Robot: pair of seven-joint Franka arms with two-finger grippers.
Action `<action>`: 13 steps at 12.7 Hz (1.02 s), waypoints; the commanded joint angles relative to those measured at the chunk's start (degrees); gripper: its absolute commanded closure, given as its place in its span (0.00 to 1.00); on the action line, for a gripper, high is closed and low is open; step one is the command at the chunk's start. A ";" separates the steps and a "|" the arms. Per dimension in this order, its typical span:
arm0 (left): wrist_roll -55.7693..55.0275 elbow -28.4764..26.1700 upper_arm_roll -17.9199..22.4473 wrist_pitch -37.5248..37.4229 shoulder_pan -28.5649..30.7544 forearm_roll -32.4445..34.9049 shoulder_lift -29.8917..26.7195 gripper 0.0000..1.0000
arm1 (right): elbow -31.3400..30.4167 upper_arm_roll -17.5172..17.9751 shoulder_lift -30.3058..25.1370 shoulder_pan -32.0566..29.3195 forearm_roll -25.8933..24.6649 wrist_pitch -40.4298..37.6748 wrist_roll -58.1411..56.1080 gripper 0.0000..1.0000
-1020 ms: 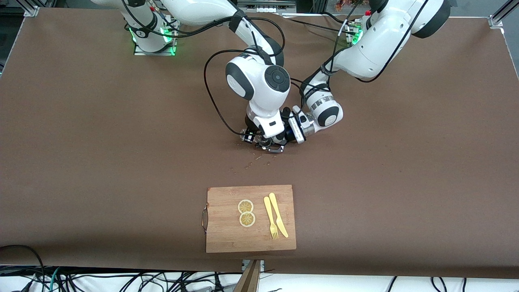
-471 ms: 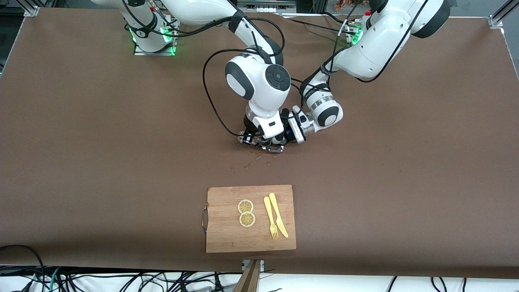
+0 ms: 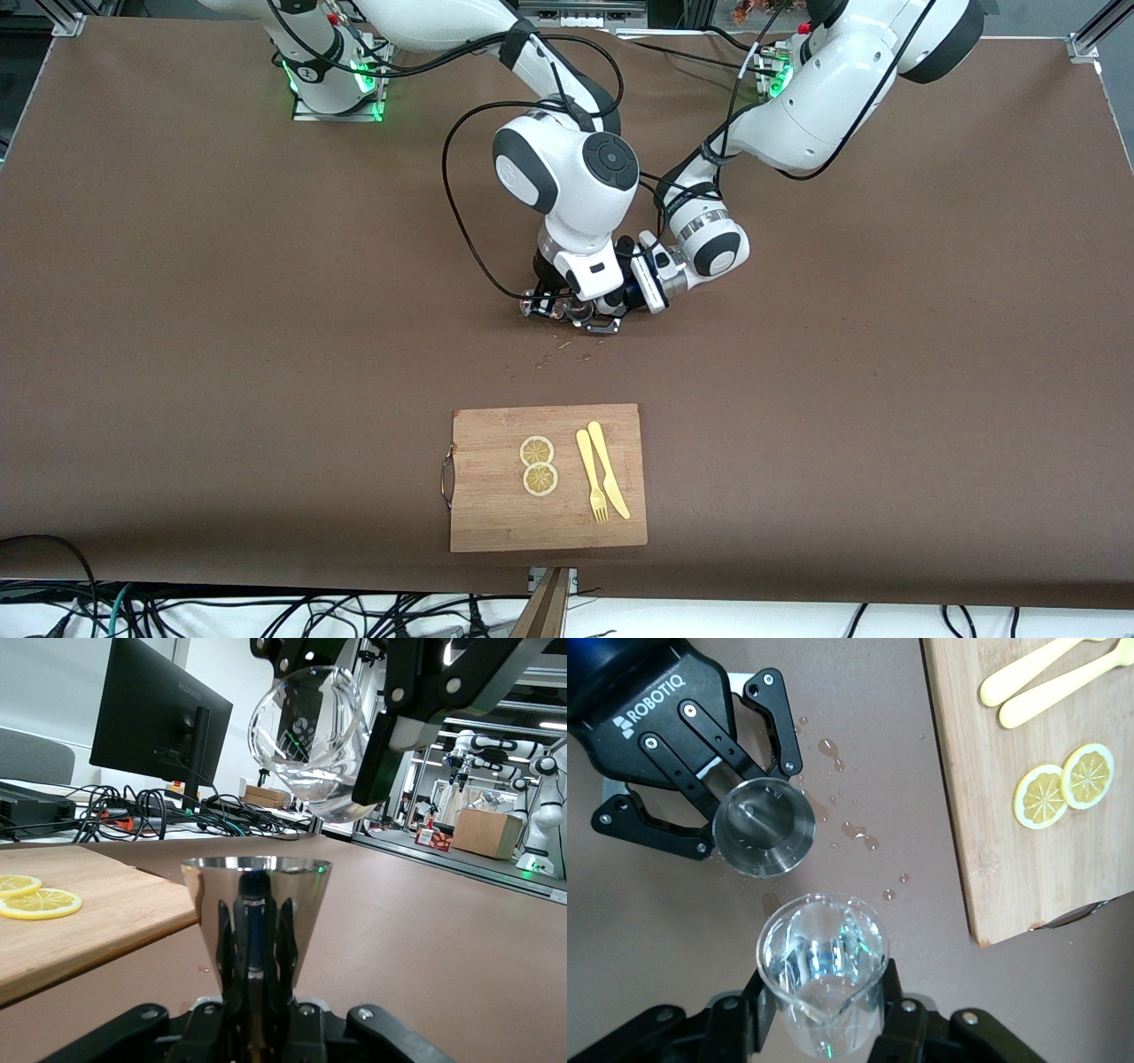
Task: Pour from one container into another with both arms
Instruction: 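Tilt the glass cup with the right gripper, pouring into the held jigger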
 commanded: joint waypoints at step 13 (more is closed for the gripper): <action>20.21 -2.38 -0.99 0.02 -0.22 -6.57 -1.17 1.00 | 2.17 -0.39 1.70 3.18 -6.33 -1.09 -0.03 0.85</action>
